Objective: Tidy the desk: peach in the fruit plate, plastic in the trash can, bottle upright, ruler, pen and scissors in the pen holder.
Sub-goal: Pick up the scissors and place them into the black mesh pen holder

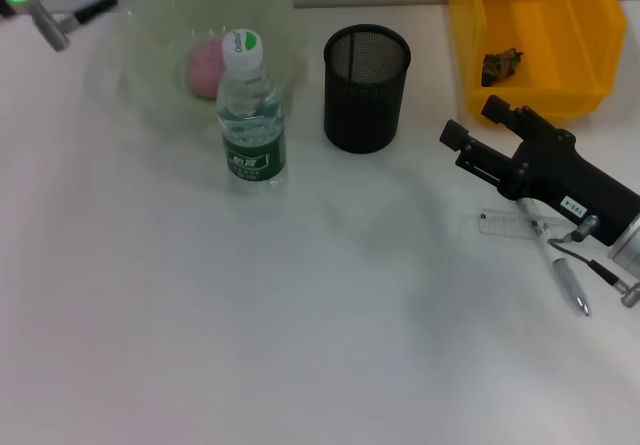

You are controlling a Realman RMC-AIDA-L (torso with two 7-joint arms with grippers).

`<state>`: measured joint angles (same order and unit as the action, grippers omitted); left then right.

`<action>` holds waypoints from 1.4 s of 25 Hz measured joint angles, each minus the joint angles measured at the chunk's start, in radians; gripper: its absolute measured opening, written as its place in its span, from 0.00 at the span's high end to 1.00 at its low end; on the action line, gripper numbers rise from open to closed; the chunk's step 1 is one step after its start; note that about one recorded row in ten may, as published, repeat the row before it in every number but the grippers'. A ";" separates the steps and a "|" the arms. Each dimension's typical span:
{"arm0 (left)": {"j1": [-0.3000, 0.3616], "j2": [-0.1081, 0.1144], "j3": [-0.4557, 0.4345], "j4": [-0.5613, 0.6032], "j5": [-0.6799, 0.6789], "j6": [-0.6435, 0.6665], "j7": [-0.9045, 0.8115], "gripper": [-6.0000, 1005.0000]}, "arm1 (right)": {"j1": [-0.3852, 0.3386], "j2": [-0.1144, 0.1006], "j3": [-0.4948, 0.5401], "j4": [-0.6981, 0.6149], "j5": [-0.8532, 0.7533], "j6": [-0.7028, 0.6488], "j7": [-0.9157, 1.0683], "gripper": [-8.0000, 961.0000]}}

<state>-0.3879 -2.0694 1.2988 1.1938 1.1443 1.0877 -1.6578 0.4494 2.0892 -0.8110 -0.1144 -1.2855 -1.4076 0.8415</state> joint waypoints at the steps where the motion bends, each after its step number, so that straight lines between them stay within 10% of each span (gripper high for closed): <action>1: -0.016 0.000 -0.009 -0.035 -0.003 0.019 0.031 0.72 | 0.000 0.000 0.001 0.004 0.000 0.000 -0.006 0.14; 20: -0.244 -0.010 0.064 -0.416 -0.023 0.013 0.337 0.71 | -0.003 0.000 0.000 0.029 0.000 0.004 -0.021 0.14; 35: -0.265 -0.011 0.300 -0.469 -0.317 -0.273 0.568 0.71 | -0.008 0.000 0.004 0.048 0.000 0.006 -0.021 0.14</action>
<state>-0.6524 -2.0801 1.5991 0.7251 0.8269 0.8151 -1.0893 0.4417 2.0893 -0.8068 -0.0667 -1.2859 -1.4019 0.8206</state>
